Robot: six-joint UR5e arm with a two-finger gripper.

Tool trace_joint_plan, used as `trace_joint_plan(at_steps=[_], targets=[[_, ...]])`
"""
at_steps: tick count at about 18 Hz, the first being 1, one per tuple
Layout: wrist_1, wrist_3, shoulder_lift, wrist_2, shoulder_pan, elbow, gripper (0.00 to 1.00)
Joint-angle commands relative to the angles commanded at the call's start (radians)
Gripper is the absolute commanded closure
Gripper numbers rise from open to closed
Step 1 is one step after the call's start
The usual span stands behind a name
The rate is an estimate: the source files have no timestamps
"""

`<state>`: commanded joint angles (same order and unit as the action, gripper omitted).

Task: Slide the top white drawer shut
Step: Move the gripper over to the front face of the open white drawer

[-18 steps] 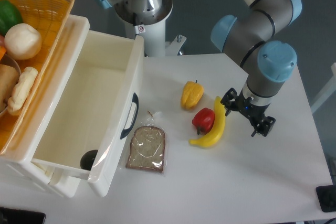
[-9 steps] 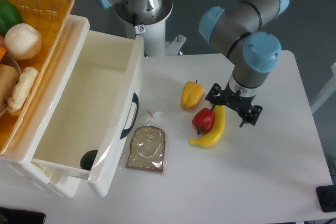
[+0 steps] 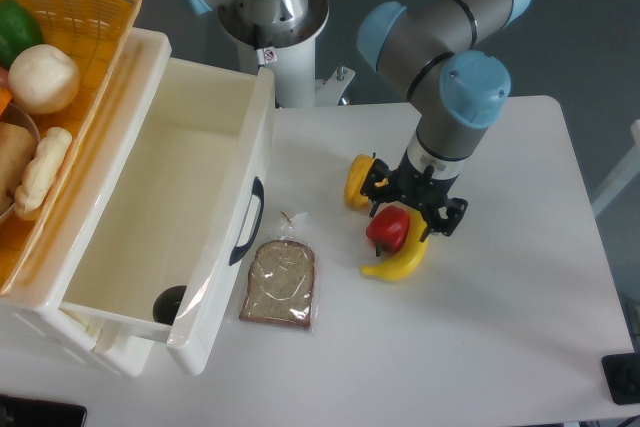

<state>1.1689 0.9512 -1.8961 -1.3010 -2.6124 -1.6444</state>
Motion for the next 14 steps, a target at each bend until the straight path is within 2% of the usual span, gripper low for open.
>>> trace_joint_plan(at_steps=[2, 9, 14], targets=[[0.018, -0.029, 0.021, 0.009, 0.021, 0.000, 0.86], [0.060, -0.094, 0.063, 0.098, 0.074, 0.000, 0.90], [0.195, -0.097, 0.055, 0.244, 0.074, 0.029, 0.90]])
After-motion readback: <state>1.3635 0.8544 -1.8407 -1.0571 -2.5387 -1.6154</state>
